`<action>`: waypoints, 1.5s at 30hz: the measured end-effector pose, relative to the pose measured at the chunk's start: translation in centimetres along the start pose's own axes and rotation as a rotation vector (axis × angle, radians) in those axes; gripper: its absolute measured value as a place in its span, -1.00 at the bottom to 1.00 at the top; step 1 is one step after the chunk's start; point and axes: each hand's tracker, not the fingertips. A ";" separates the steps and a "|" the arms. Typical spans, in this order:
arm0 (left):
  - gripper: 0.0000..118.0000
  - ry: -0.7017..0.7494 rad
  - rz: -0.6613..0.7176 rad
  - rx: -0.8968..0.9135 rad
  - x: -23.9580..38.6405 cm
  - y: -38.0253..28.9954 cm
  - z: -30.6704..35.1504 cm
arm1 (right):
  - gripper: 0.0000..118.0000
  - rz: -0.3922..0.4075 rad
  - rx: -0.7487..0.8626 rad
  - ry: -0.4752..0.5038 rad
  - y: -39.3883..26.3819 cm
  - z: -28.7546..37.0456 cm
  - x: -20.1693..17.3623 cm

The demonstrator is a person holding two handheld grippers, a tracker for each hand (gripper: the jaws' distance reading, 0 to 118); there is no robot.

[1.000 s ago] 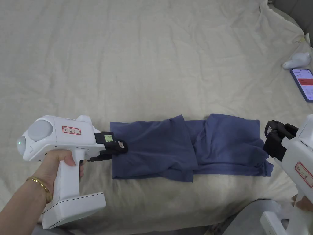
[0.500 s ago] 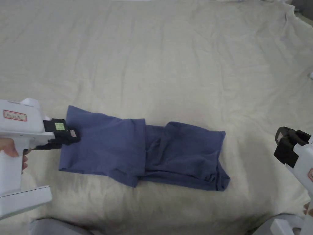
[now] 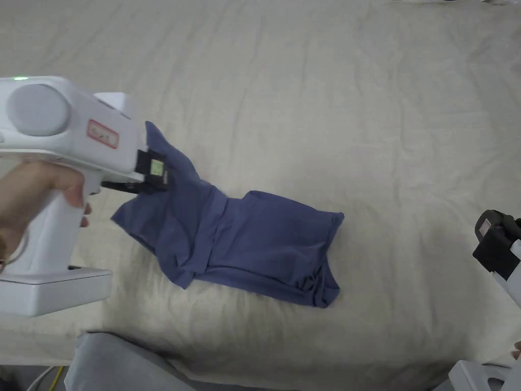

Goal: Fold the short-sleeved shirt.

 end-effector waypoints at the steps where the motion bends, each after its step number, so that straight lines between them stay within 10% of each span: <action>1: -0.96 -0.022 -0.017 -0.010 1.0 0.1 -0.6 | -1.00 -0.008 0.003 -0.002 0.0 0.1 0.3; 17: -0.94 -0.043 -0.172 -0.184 16.9 -2.7 -15.1 | -1.00 -0.063 0.025 -0.091 -0.4 3.2 4.2; 19: -0.55 -0.079 -0.106 -0.182 17.3 -3.1 -16.0 | -1.00 -0.063 0.025 -0.101 -0.4 3.4 4.5; 22: 0.71 -0.240 -0.023 -0.197 17.2 -2.9 -16.3 | -1.00 -0.060 0.022 -0.113 -0.4 3.5 4.7; 26: 0.89 -0.294 0.004 -0.089 16.3 -1.1 -13.6 | -1.00 -0.048 0.030 -0.114 -0.2 3.8 4.5; 29: 0.71 -0.283 0.043 0.054 14.3 0.2 -10.9 | -1.00 -0.041 0.035 -0.107 0.1 4.0 3.2; 33: -0.81 -0.203 0.015 0.230 12.0 0.4 -9.3 | -1.00 -0.021 0.024 -0.093 0.2 3.5 2.7; 45: -1.00 -0.052 -0.156 0.159 16.9 -9.2 -17.9 | -1.00 0.023 0.014 -0.096 0.5 3.4 1.6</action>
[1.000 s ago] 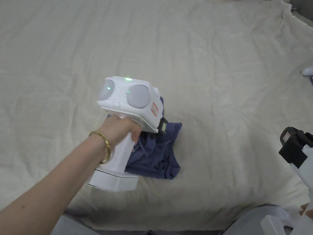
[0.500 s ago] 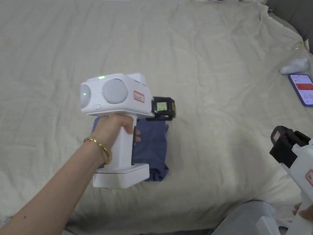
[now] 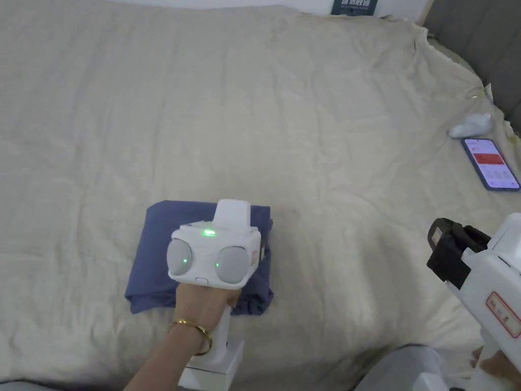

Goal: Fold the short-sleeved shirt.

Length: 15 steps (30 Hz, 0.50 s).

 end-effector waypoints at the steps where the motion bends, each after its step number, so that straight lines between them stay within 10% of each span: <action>1: -1.00 0.015 -0.037 -0.004 0.8 -0.4 -0.4 | -1.00 0.001 -0.001 0.000 0.0 0.0 0.0; 10: -1.00 0.157 -0.342 0.034 5.3 -2.2 -2.1 | -1.00 -0.004 -0.023 0.003 0.0 0.0 -2.0; 15: -1.00 -0.200 0.131 0.003 2.6 0.8 0.0 | -1.00 -0.008 -0.022 0.023 0.2 0.2 -2.6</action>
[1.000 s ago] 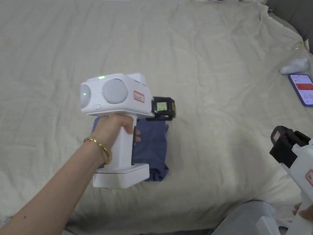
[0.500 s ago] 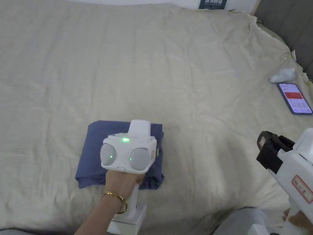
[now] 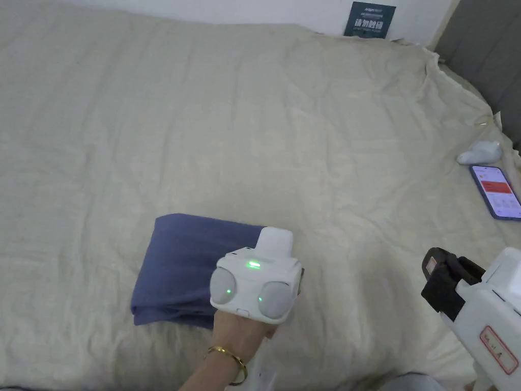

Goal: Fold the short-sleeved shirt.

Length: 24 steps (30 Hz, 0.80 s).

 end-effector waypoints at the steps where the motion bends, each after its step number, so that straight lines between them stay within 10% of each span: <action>1: -1.00 -0.105 0.114 -0.005 -0.4 0.9 0.8 | -1.00 0.005 0.002 0.003 0.1 0.1 -0.2; 8: -1.00 -0.134 0.152 0.321 -3.8 5.9 10.7 | -1.00 0.026 0.035 0.028 1.4 0.9 -1.5; 18: -1.00 0.422 -0.112 0.591 -8.1 4.1 19.8 | -1.00 0.092 0.112 0.167 3.2 -0.8 -9.5; 24: -1.00 0.469 -0.055 0.569 -10.5 1.6 20.8 | -1.00 0.156 0.161 0.212 1.8 -4.4 -13.7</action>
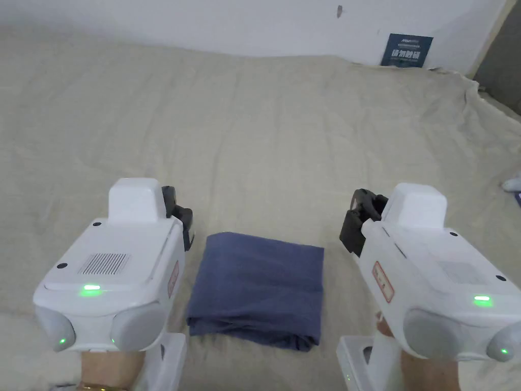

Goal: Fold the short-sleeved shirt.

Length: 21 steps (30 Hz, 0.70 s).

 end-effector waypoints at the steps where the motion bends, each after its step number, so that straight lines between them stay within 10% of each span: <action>1: -1.00 0.000 -0.001 -0.008 -0.3 -0.2 0.0 | -1.00 0.002 0.005 0.019 -0.6 -0.8 -0.8; 21: -0.97 -0.033 0.039 -0.207 -3.6 -2.2 -5.2 | -1.00 0.088 -0.376 0.080 -15.7 -8.5 -6.9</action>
